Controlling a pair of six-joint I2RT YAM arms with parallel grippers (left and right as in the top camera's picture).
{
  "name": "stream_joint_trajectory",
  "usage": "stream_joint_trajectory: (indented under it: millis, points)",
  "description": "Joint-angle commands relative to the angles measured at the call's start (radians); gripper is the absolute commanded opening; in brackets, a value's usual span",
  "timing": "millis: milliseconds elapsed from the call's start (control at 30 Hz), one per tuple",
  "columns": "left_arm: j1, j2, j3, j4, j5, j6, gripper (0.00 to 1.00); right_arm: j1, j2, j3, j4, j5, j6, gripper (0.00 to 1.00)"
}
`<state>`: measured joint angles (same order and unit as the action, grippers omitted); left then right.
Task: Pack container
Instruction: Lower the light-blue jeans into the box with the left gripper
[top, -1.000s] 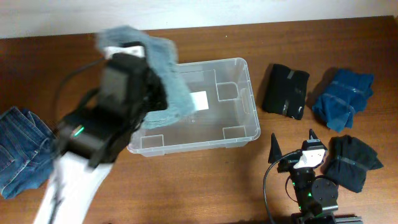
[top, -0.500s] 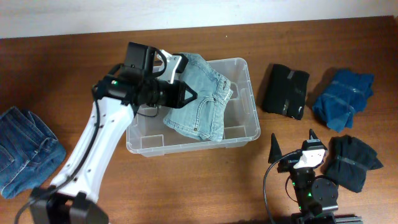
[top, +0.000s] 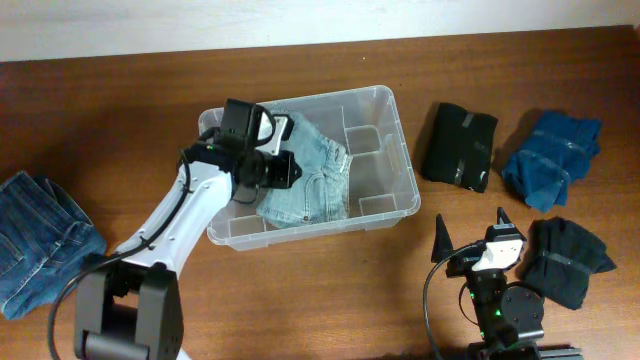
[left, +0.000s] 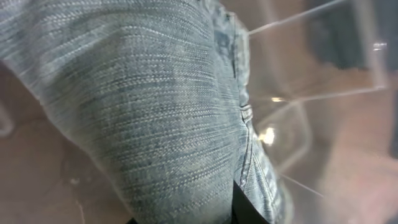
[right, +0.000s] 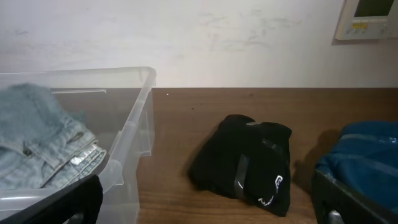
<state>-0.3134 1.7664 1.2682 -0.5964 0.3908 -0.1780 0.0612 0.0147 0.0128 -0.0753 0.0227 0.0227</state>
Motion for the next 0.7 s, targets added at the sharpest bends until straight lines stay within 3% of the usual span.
stream_joint_trajectory:
  millis: [0,167,400,600,633,667]
  points:
    - [0.004,0.002,-0.030,0.000,-0.071,-0.163,0.00,-0.005,-0.008,-0.007,-0.003,0.012,0.000,0.98]
    - [0.004,0.001,-0.030,-0.010,-0.163,-0.364,0.00,-0.005,-0.008,-0.007,-0.003,0.012,0.000,0.99]
    - [0.004,0.001,-0.030,-0.095,-0.380,-0.372,0.00,-0.005,-0.008,-0.007,-0.003,0.012,0.000,0.99]
    - [0.004,0.002,-0.030,-0.110,-0.425,-0.371,0.04,-0.005,-0.008,-0.007,-0.003,0.012,0.000,0.99]
    - [0.004,0.002,-0.030,-0.117,-0.425,-0.371,0.22,-0.005,-0.008,-0.007,-0.003,0.012,0.000,0.98]
    - [0.004,0.002,-0.030,-0.125,-0.428,-0.368,0.69,-0.005,-0.008,-0.007,-0.003,0.012,0.000,0.99]
